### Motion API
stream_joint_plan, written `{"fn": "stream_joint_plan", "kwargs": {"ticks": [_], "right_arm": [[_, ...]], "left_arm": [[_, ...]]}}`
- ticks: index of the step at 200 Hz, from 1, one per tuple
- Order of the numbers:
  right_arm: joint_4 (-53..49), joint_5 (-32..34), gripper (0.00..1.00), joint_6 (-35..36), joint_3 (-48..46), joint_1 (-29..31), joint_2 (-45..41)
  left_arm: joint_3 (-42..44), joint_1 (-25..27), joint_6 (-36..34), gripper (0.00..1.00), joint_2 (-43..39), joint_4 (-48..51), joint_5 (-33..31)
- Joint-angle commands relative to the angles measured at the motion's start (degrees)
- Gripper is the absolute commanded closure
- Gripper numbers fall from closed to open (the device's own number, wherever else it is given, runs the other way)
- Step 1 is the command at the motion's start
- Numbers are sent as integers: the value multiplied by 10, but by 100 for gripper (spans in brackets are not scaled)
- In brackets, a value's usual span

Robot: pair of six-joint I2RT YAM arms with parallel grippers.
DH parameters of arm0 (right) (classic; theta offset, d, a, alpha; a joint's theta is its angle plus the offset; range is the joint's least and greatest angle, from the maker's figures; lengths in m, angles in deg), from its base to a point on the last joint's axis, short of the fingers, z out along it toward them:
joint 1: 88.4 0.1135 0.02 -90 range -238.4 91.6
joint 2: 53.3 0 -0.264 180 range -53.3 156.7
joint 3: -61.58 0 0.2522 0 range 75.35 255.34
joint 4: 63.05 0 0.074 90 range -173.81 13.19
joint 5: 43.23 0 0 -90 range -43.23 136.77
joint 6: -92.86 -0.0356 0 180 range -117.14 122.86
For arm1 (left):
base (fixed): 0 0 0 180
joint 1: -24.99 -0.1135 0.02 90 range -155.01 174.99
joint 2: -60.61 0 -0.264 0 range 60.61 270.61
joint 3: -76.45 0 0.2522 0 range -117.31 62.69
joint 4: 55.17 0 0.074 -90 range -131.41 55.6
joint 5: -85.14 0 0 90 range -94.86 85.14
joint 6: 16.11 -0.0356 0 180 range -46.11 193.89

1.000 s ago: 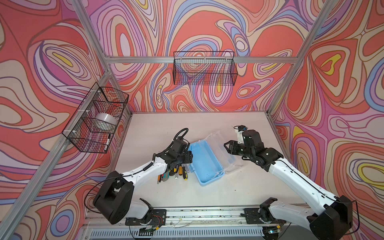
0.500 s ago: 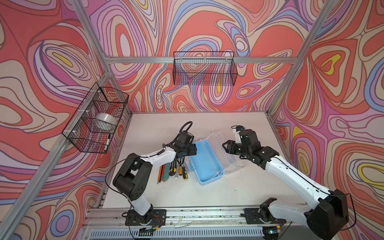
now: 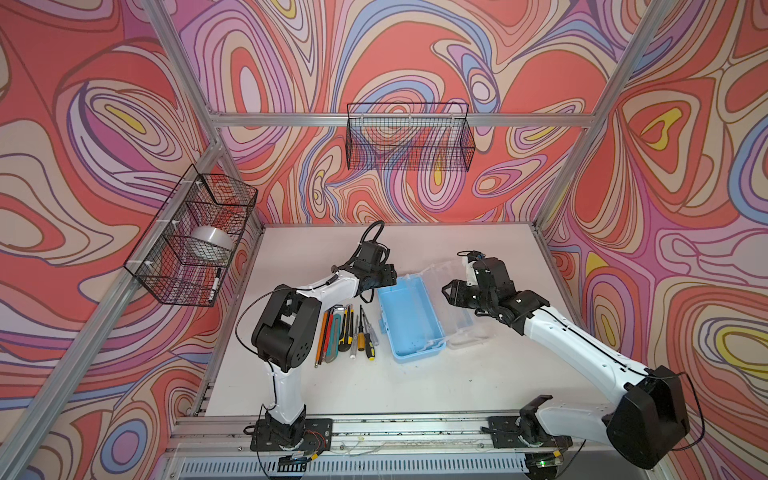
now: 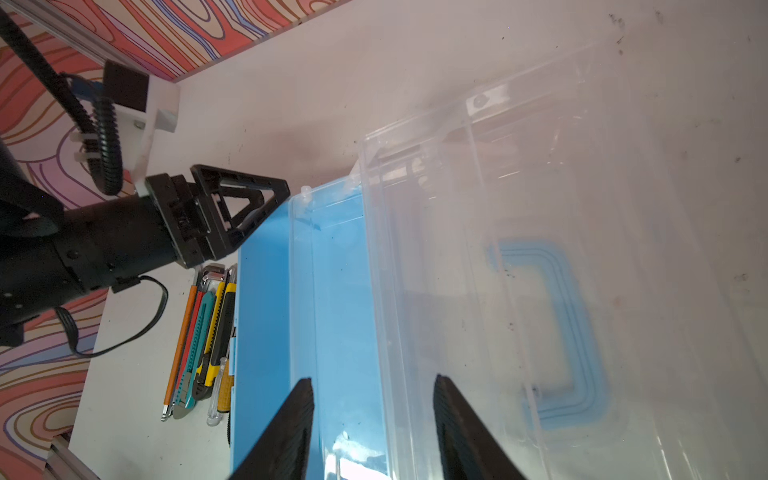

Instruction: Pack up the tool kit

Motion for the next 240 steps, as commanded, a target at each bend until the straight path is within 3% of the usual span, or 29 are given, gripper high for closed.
{"fn": "stream_joint_plan", "kwargs": {"ticks": [1, 55, 103, 145, 207, 240], "right_arm": [[9, 5, 51, 9, 5, 2, -3], [12, -16, 53, 19, 34, 2, 4], [37, -37, 57, 9, 27, 13, 21], [51, -45, 57, 1, 22, 25, 45], [63, -50, 58, -11, 19, 34, 60], [62, -43, 58, -14, 14, 34, 55]], "left_arm": [[-5, -10, -17, 30, -6, 16, -11], [59, -13, -51, 18, -143, 78, -92], [186, -15, -47, 22, -305, 178, -181], [271, -35, -41, 22, -398, 219, -235], [357, -118, -26, 35, -402, 151, -202], [374, -148, -23, 44, -369, 117, -152]]}}
